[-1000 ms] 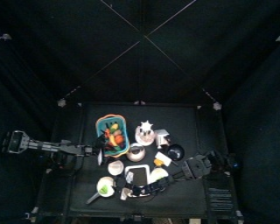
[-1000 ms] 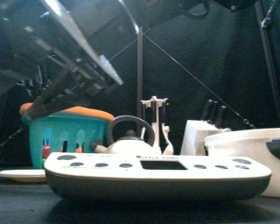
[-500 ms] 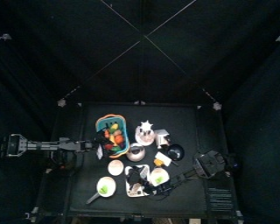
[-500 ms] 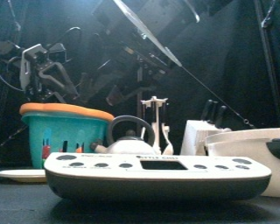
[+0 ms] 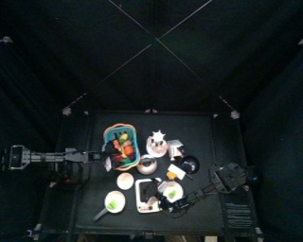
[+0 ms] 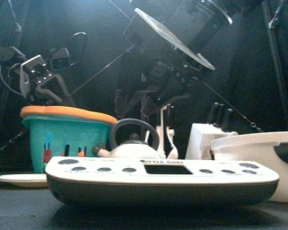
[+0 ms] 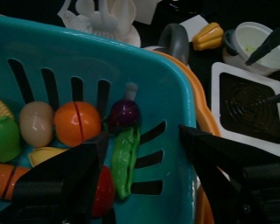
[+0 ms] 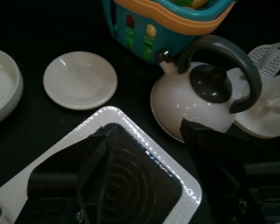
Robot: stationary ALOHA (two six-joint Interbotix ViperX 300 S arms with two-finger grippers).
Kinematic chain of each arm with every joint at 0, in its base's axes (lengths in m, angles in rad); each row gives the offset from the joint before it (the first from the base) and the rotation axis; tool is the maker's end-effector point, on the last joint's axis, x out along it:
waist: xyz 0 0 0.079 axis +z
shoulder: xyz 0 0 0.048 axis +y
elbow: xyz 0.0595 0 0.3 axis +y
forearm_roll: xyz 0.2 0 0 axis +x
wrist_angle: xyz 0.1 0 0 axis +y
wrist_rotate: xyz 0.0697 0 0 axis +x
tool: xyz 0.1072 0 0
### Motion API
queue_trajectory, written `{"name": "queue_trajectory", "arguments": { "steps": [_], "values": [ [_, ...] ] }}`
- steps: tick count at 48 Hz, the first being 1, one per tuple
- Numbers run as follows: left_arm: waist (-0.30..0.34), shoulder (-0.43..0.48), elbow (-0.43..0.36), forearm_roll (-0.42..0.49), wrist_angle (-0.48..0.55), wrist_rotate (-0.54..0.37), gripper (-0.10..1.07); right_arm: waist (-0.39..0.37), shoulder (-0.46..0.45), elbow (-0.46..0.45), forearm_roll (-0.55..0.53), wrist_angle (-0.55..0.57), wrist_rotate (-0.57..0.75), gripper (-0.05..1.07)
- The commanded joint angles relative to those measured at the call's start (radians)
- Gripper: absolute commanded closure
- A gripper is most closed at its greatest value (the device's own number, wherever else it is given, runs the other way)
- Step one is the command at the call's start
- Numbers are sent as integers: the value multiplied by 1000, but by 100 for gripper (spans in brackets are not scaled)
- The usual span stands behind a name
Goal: Grab orange
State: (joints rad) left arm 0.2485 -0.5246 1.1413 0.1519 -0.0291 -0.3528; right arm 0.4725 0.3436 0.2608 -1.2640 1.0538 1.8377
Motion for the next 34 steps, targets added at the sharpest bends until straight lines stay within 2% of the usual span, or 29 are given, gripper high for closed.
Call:
{"name": "queue_trajectory", "arguments": {
  "steps": [1,9,22,34],
  "values": [
    [26,14,-31,8,-3,2,0,0,-58,6,-3,17,23,10],
    [49,41,-41,29,-6,11,0,0,-66,25,-2,23,46,10],
    [37,150,-84,78,-20,35,0,2,-64,29,2,21,46,10],
    [34,201,-112,126,-12,49,-1,2,-60,32,26,20,46,10]
  ]
}}
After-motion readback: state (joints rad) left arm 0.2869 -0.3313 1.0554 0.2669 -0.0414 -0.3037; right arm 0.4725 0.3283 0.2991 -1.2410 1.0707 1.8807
